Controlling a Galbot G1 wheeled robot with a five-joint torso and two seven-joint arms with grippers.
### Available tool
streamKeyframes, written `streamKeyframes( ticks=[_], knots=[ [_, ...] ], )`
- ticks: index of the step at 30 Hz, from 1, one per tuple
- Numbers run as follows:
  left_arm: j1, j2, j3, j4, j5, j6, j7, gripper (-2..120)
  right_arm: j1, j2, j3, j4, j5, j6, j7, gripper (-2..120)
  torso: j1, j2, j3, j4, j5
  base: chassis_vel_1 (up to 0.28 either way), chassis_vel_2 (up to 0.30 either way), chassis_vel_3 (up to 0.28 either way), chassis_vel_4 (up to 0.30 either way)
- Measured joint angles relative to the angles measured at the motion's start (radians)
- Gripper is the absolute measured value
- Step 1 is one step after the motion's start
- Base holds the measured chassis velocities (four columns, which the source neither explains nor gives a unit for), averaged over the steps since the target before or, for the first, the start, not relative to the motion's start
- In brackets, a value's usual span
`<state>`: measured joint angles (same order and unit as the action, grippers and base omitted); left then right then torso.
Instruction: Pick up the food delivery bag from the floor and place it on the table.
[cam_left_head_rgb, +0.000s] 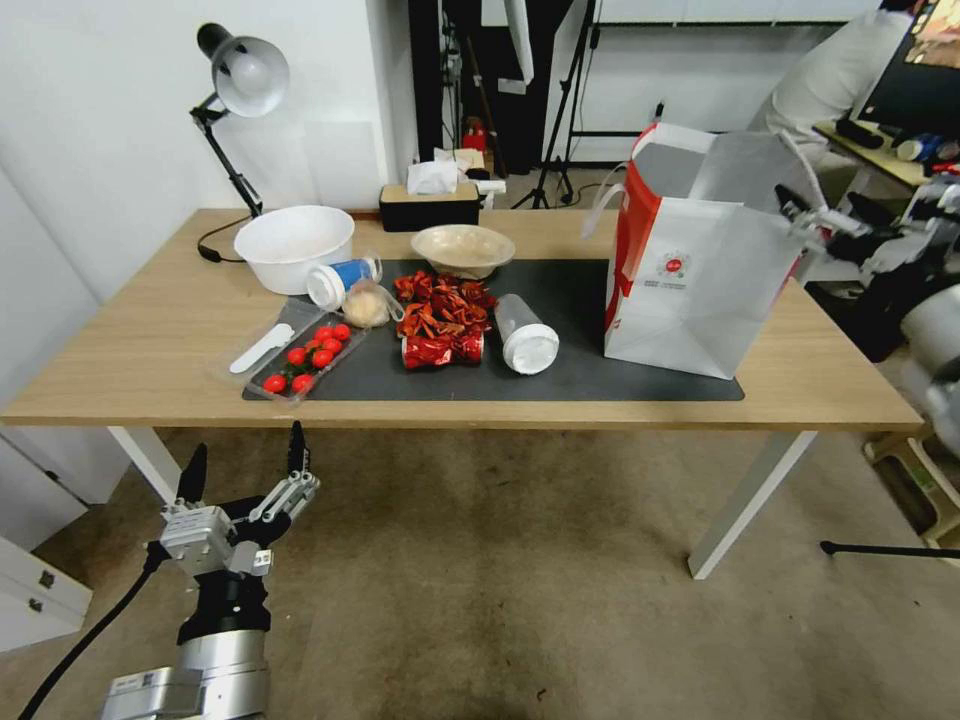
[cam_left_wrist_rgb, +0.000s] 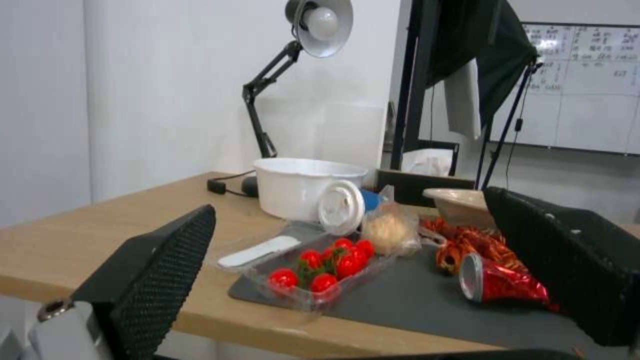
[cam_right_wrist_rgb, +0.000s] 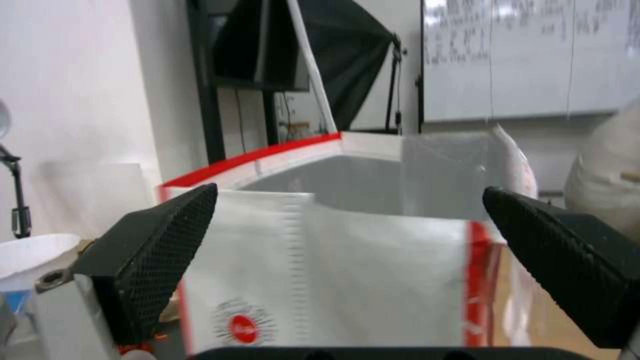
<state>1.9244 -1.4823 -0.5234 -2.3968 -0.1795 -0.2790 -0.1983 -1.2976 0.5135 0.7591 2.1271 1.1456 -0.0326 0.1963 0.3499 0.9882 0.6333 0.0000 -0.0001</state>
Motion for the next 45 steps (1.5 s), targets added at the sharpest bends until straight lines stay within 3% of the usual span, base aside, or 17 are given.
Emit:
streamKeyframes(
  ticks=[6,13,18,22,26,34,45],
  knots=[
    [-0.014,0.000,-0.003,-0.001,0.005,0.000,0.015,100,-0.128,0.076,0.032,0.119,-0.162,0.019,0.030,100,0.000,0.000,0.000,0.0002,0.0000,0.000,0.000,0.000,0.000],
    [-0.030,0.006,0.000,0.033,0.005,0.000,0.033,100,-0.389,0.206,0.077,0.213,-0.354,0.059,0.013,100,0.000,0.000,0.000,-0.0001,-0.0001,0.000,0.000,0.000,0.000],
    [-0.042,0.012,0.002,0.055,0.005,-0.004,0.052,100,-0.483,0.294,0.048,0.199,-0.456,0.136,-0.039,100,0.000,0.000,0.000,-0.0001,-0.0001,0.000,0.000,0.000,0.000],
    [-0.053,0.018,0.012,0.081,0.000,-0.017,0.076,100,-0.546,0.419,0.001,0.135,-0.563,0.256,-0.107,100,0.000,0.000,0.000,-0.0001,0.0001,0.000,0.000,0.000,0.000],
    [-0.065,0.021,0.018,0.116,0.008,-0.021,0.098,100,-0.574,0.486,-0.022,0.104,-0.604,0.302,-0.143,100,0.000,0.000,0.000,-0.0002,0.0000,0.000,0.000,0.000,0.000],
    [-0.084,0.036,0.029,0.163,0.012,-0.022,0.124,100,-0.563,0.543,-0.056,0.071,-0.630,0.312,-0.158,100,0.000,0.000,0.000,0.0000,-0.0002,0.000,0.000,0.000,0.000],
    [-0.088,0.048,0.028,0.194,0.012,-0.035,0.131,100,-0.547,0.566,-0.084,0.039,-0.634,0.308,-0.172,100,0.000,0.000,0.000,0.0000,0.0000,0.000,0.000,0.000,0.000]
  ],
)
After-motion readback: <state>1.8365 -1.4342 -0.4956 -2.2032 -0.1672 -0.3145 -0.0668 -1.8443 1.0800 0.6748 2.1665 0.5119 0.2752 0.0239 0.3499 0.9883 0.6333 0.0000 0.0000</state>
